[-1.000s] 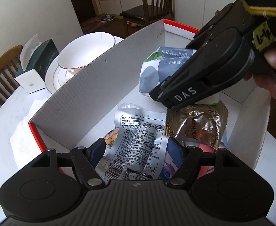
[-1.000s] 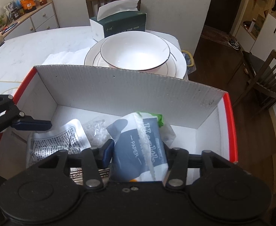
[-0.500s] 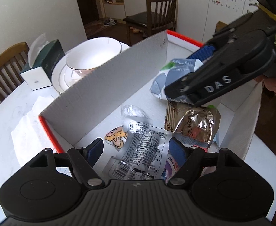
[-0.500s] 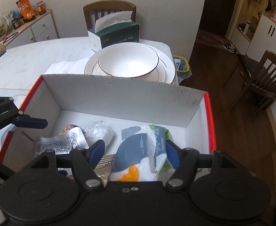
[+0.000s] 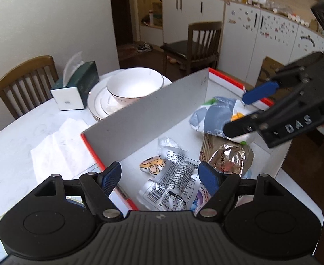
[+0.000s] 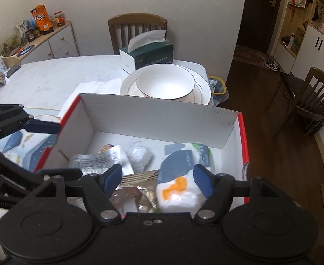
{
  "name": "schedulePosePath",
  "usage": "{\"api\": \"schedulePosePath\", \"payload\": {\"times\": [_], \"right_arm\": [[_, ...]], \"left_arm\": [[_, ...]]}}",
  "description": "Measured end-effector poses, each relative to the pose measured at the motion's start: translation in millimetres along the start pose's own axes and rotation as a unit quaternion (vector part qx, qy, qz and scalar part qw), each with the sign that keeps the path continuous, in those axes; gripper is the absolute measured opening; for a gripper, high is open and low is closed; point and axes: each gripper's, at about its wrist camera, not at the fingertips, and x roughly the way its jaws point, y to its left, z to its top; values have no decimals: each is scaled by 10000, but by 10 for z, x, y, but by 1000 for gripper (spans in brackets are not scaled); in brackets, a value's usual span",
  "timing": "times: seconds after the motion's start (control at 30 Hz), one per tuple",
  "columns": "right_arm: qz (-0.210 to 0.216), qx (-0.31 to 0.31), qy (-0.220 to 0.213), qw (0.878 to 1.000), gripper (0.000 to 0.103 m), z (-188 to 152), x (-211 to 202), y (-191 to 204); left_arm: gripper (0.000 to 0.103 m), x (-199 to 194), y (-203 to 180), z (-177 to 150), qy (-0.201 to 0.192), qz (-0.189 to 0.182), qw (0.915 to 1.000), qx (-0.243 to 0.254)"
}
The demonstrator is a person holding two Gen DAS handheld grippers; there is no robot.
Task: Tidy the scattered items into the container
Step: 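Withdraw both grippers up and away from the box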
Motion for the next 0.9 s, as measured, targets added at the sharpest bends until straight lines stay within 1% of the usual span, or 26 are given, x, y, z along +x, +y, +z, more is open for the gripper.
{"api": "schedulePosePath", "payload": {"times": [0.17,0.27,0.4,0.43,0.47,0.63,0.73,0.83,0.9], "right_arm": [[67,72,-87,9999,71,-97,-140,74],[113,125,-208,9996,73,-169,-233,125],[126,255,-355,9990,77,-248,-344,191],[107,283,-392,9988,77,-264,-368,207],[108,317,-434,9985,78,-283,-401,227],[70,481,-648,9967,84,-367,-527,318],[38,590,-752,9954,90,-421,-573,376],[14,692,-842,9940,96,-475,-617,448],[-26,739,-893,9933,98,-506,-643,503]], "left_arm": [[76,-129,48,-41,-153,-40,9997,-179],[76,-200,78,-79,-237,-130,9992,-300],[76,-289,84,-121,-292,-151,9987,-388],[78,-310,87,-131,-301,-164,9986,-405],[83,-330,90,-142,-305,-171,9986,-410],[86,-434,97,-204,-331,-205,9983,-441],[92,-502,100,-253,-361,-219,9983,-413],[94,-566,114,-295,-371,-281,9980,-429],[101,-608,124,-328,-385,-288,9979,-441]]}}
